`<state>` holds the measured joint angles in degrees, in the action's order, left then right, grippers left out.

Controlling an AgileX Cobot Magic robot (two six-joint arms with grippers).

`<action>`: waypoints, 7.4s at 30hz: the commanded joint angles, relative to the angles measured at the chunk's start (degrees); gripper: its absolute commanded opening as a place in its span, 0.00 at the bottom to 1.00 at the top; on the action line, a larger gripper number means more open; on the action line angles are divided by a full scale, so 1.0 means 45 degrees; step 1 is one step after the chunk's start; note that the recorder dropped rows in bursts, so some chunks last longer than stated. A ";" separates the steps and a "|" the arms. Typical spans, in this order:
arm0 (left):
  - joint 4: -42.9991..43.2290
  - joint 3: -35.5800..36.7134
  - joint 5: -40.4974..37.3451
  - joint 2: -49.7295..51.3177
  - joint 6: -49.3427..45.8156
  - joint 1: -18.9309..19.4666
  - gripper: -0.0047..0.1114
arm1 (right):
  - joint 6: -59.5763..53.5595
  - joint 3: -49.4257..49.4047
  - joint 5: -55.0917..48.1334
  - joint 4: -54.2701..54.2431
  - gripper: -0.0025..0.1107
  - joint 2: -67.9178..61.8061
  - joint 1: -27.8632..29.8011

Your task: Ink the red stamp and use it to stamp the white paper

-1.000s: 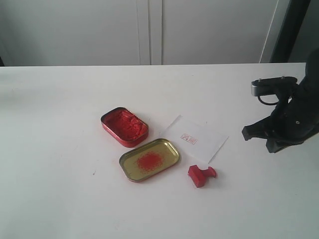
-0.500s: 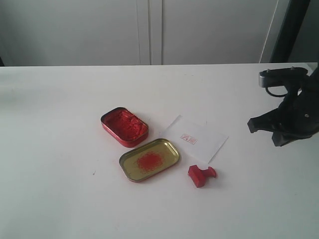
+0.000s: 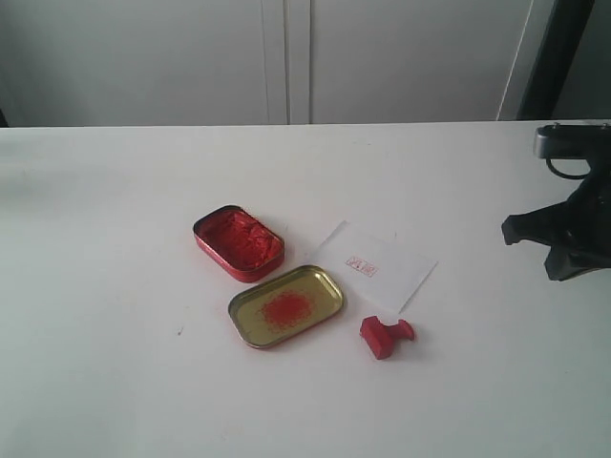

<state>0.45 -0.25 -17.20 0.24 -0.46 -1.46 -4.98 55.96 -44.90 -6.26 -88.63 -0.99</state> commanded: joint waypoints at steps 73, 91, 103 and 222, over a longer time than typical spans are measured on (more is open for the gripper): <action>-0.0009 0.0057 0.0025 -0.0054 0.0103 0.0032 0.04 | -0.0302 -0.4307 0.3313 0.0866 0.02 1.3328 0.0104; -0.0009 0.0057 0.0025 -0.0054 0.0103 0.0032 0.04 | 0.0625 -0.4307 0.3436 0.0820 0.02 1.3328 0.0104; -0.0009 0.0057 0.0025 -0.0054 0.0103 0.0032 0.04 | 0.0058 -0.4307 0.2646 0.0820 0.02 1.3802 0.0078; 0.0014 0.0057 0.0025 -0.0054 0.0103 0.0032 0.04 | 0.1587 -0.8917 0.3756 0.1903 0.02 1.9696 0.0078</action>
<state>0.45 -0.25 -17.20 0.24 -0.46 -1.46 2.38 16.17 -28.76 1.81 -0.20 -0.99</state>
